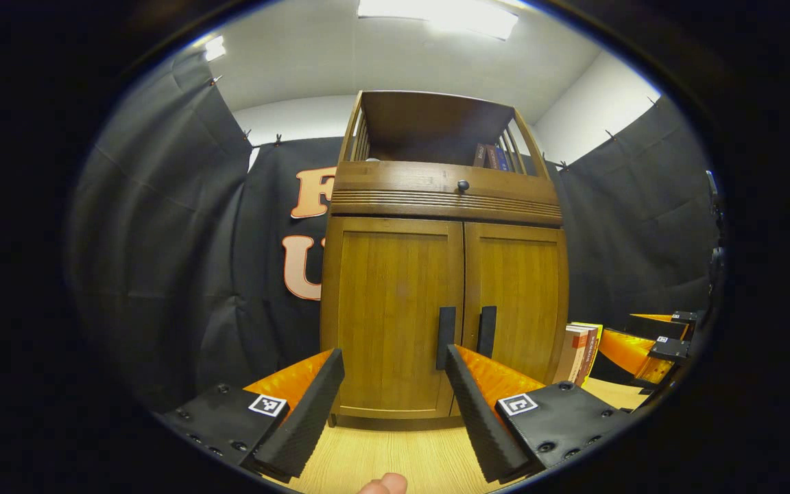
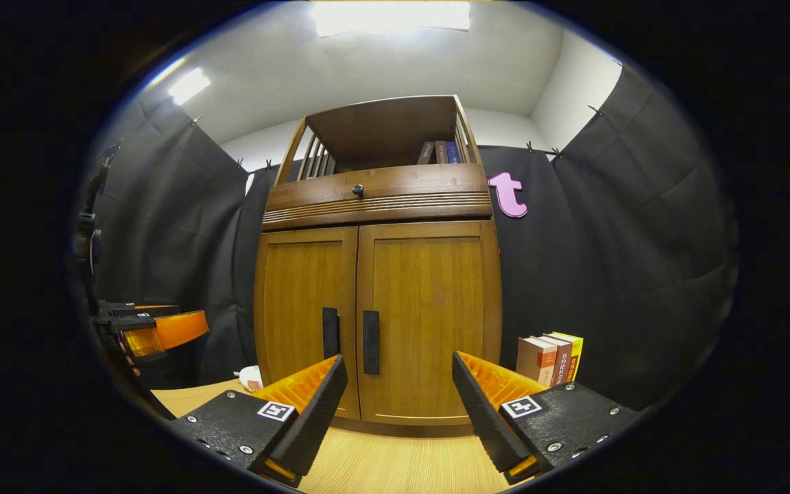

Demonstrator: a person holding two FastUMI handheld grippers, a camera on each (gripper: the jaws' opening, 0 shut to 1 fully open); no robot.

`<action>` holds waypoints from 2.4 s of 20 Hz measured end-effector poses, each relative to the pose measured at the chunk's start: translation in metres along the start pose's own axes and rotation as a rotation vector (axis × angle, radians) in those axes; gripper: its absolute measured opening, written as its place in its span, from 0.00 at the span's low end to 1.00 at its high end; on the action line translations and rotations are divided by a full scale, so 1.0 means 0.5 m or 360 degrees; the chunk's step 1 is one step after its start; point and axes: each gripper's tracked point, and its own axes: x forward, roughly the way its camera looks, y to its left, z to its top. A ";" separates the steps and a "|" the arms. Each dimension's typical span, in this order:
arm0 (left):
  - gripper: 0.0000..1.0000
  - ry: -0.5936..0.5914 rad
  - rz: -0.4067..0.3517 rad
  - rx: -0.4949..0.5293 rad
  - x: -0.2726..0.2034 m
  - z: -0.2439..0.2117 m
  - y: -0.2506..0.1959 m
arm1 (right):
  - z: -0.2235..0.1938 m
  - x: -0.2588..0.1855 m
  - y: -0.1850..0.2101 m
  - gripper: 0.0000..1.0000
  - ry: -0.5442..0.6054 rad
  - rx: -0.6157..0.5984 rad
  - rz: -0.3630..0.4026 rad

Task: Open the right door of the double-door shoe cabinet with the right hand, and open the left door with the left hand.

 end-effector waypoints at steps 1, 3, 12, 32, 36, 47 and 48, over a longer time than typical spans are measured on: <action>0.94 -0.0001 0.0005 0.0003 0.000 0.001 0.002 | 0.000 0.000 0.002 0.94 0.0002 0.0004 0.0001; 0.96 -0.0004 0.0010 0.0003 0.001 0.004 0.006 | -0.001 -0.001 0.002 0.94 0.0000 0.0006 -0.0007; 0.96 -0.0007 0.0022 0.0001 0.000 0.004 0.015 | -0.003 0.016 0.000 0.94 0.0015 -0.0002 0.0002; 0.96 0.0024 0.0010 -0.0037 0.005 -0.014 0.017 | -0.164 0.426 0.061 0.94 0.0189 -0.0013 -0.0031; 0.96 0.0040 0.0024 -0.0006 0.005 -0.017 0.020 | -0.198 0.447 0.036 0.98 0.0250 0.0023 -0.0100; 0.96 0.0046 0.0026 -0.0006 0.006 -0.021 0.022 | -0.199 0.468 0.063 0.70 0.0224 -0.0018 -0.0060; 0.96 0.0049 0.0021 -0.0013 0.007 -0.023 0.021 | -0.200 0.468 0.074 0.66 0.0229 -0.0005 -0.0028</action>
